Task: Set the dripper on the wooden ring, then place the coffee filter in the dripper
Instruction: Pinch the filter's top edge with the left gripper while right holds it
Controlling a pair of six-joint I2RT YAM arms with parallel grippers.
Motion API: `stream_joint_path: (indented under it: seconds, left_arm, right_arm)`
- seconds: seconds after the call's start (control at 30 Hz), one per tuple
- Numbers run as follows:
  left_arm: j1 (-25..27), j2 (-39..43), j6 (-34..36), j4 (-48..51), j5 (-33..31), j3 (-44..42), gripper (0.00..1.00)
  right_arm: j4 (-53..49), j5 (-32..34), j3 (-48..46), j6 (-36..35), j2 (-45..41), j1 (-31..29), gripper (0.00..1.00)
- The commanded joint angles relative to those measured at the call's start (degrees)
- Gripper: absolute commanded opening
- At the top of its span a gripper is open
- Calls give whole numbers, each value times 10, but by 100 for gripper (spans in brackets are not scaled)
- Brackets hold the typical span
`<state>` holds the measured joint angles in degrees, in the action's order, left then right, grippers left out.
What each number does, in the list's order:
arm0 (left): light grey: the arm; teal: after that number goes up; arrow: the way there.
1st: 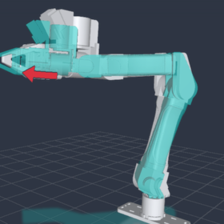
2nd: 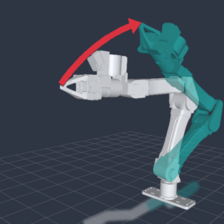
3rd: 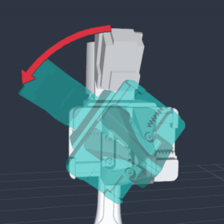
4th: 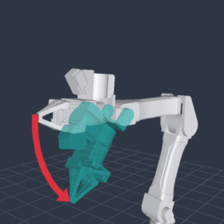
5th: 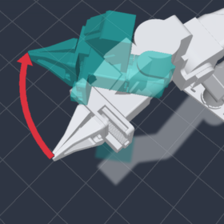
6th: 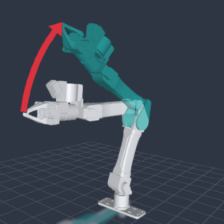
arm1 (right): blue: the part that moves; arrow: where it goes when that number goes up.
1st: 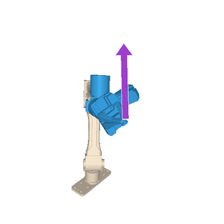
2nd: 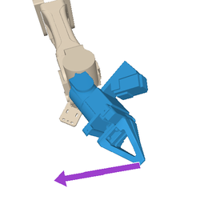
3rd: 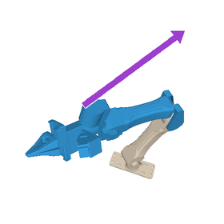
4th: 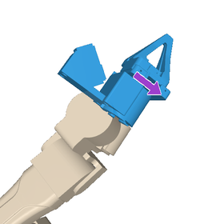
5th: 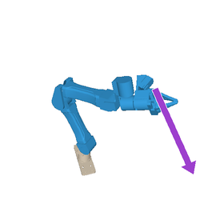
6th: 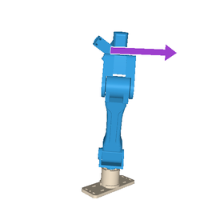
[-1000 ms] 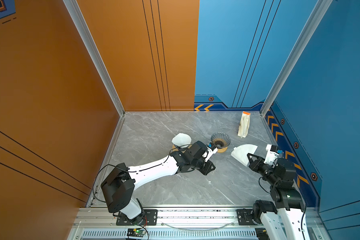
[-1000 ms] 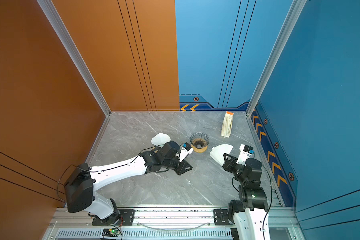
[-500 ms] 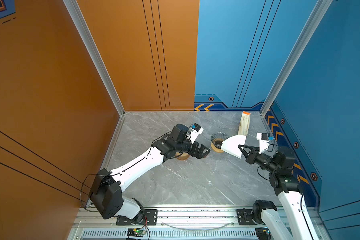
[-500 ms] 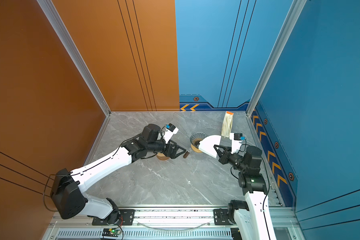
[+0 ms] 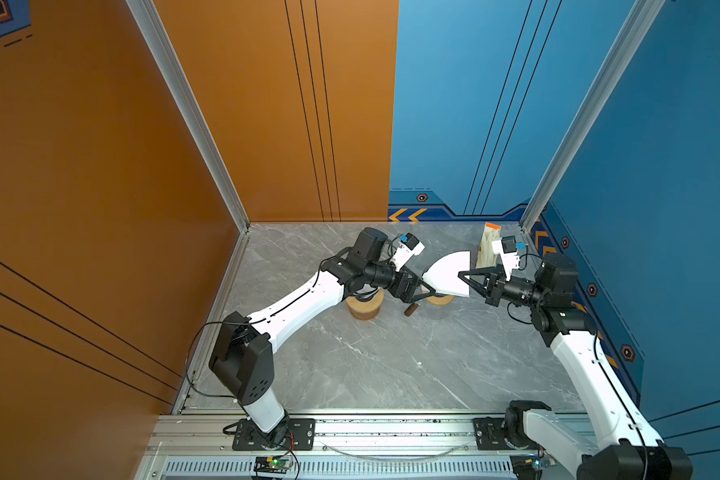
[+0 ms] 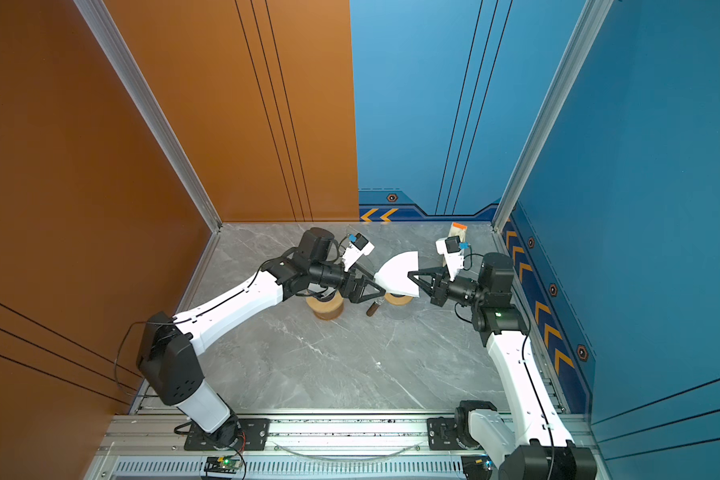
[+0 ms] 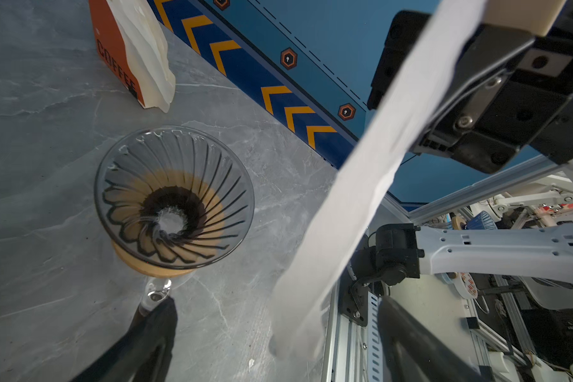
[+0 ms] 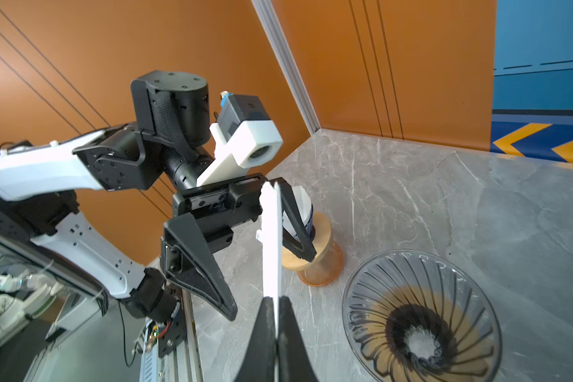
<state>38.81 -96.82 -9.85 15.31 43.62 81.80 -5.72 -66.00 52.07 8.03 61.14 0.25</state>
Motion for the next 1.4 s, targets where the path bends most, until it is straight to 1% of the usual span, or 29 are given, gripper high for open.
stream_joint_path:
  seconds: [0.0, 0.1, 0.13, 0.33, 0.63, 0.77, 0.83, 0.87, 0.9, 0.93, 1.0, 1.1, 1.17, 1.23, 1.3, 1.37]
  left_arm:
    - [5, -5, 11, 5, 33, 26, 91]
    - [5, -7, 9, 6, 35, 32, 85]
    - [5, -9, 8, 5, 37, 33, 81]
    - [5, -14, 0, 5, 53, 41, 63]
    - [4, -22, -8, 4, 62, 46, 27]
    - [2, -23, -11, 5, 58, 49, 10]
    - [0, -22, -13, 6, 49, 52, 1]
    - [-1, -22, -14, 6, 44, 54, 0]
    - [-2, -22, -15, 11, 32, 56, 0]
    - [-3, -23, -15, 17, 19, 61, 0]
    - [-5, -28, -13, 35, -10, 76, 0]
    - [-6, -44, -5, 82, -47, 114, 0]
    - [-6, -61, 0, 117, -68, 145, 0]
    - [-2, -87, 10, 168, -89, 189, 0]
    - [5, -114, 21, 221, -123, 235, 0]
    - [15, -142, 34, 273, -161, 283, 0]
  right_arm:
    - [-43, -22, 29, -59, 20, -16, 0]
    - [-43, -29, 33, -68, 35, -22, 0]
    - [-43, -35, 33, -71, 40, -23, 0]
    - [-43, -41, 37, -81, 58, -26, 0]
    - [-43, -42, 46, -91, 87, -27, 0]
    - [-43, -28, 50, -93, 93, -28, 0]
    - [-43, -7, 48, -93, 90, -30, 10]
    - [-44, 1, 48, -93, 88, -31, 13]
    - [-46, 13, 48, -91, 84, -32, 24]
    - [-50, 32, 49, -89, 78, -34, 38]
    - [-59, 81, 49, -84, 64, -34, 48]
    - [-73, 185, 48, -65, 31, -34, 61]
    - [-94, 258, 50, -55, 11, -35, 67]
    - [-128, 323, 57, -44, -4, -36, 70]
    - [-156, 366, 63, -34, -15, -38, 72]
    - [-175, 393, 65, -31, -26, -40, 73]
